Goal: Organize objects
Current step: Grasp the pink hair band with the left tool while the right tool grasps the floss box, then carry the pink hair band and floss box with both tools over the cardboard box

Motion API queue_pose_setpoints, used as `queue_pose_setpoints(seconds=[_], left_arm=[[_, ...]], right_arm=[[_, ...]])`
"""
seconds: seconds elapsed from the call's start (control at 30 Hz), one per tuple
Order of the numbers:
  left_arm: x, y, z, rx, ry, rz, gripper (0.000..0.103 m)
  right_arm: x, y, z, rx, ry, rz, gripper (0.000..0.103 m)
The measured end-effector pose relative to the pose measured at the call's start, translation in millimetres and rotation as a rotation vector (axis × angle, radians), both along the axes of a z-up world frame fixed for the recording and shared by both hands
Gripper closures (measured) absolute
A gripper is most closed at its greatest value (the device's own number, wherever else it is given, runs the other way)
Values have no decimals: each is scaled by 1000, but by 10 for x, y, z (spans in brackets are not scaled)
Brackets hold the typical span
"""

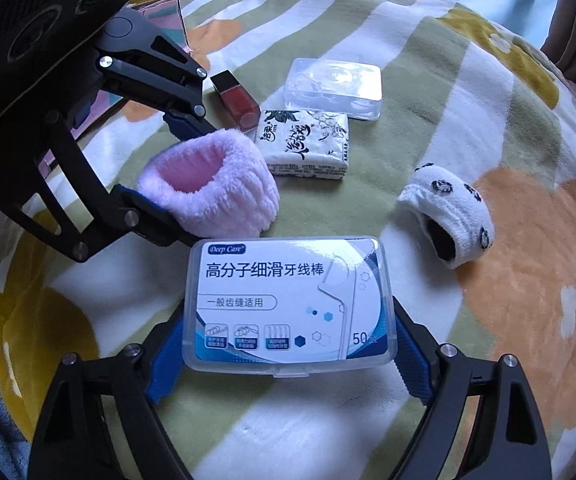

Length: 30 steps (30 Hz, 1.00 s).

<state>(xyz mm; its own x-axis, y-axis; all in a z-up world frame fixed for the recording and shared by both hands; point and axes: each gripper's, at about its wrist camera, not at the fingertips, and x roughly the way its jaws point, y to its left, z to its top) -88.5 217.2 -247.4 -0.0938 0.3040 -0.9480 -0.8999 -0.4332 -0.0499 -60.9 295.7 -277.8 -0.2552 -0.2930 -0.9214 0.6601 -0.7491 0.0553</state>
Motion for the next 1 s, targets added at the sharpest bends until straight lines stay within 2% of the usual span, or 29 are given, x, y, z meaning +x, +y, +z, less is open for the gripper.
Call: queue_pose_setpoints(seconds=[0.27,0.53,0.8,1.0], left_arm=[[53,-150,310,14,29,67,64],[101,-305,864,41,67,153,64],[382,-687,1573,108,105,319,64],[638,-1039,1974,146,124,480,64]], right_arm=[[-22,75,323,-17,17,-60,17],[63,27,944,-29,67,-82,17],[216,-205,1564,-63,84,-150,17],[373,-411,1977,-83,76,-221,17]])
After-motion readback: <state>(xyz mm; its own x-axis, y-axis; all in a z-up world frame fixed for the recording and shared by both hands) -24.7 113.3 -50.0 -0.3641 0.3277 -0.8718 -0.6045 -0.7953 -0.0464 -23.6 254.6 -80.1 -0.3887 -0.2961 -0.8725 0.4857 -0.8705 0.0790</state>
